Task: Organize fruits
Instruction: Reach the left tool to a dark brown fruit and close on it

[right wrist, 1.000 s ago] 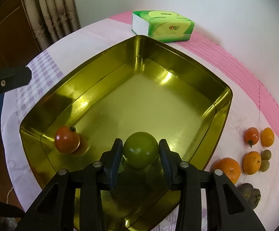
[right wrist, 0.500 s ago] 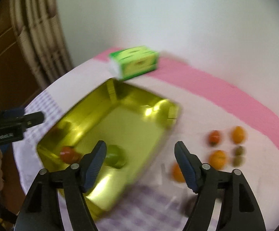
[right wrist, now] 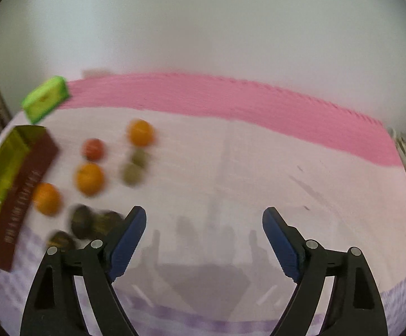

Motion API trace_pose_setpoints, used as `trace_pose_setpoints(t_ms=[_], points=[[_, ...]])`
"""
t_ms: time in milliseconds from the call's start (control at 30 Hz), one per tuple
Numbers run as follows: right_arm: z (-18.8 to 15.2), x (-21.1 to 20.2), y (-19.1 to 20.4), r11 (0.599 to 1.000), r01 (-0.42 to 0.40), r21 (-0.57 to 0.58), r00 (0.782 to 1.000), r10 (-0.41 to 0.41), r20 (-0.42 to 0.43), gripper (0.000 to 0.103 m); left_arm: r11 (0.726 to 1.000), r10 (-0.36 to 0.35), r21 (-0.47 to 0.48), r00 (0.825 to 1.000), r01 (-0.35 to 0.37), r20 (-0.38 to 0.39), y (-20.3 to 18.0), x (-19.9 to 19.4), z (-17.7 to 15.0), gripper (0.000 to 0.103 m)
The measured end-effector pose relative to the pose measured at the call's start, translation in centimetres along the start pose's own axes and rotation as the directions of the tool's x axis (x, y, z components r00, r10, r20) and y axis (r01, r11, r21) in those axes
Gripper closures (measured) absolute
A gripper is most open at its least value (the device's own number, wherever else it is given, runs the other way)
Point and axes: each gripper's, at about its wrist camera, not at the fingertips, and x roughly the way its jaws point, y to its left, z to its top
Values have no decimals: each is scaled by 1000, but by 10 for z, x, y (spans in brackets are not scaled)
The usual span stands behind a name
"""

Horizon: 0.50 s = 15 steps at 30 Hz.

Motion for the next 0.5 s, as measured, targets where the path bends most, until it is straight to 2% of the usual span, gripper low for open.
trace_pose_setpoints(t_ms=[100,267,367,433,500], points=[[-6,16,-17,999,13,40,1000,-13,-17,18,996,-82,30,996,82,-23,-34,1,-4,20],[-9,24,-38,998,28,62,1000,-28,-11,17,979,-152,131,987,158,-55,-93,9,-8,20],[-9,29,-44,998,35,59,999,-34,-12,11,963,-193,177,979,203,-68,-122,14,-13,20],[-9,33,-44,998,29,56,999,-28,-20,11,954,-213,194,973,227,-91,-137,20,-18,24],[-9,35,-47,998,26,57,1000,-25,-16,9,946,-232,203,964,254,-129,-151,29,-21,35]])
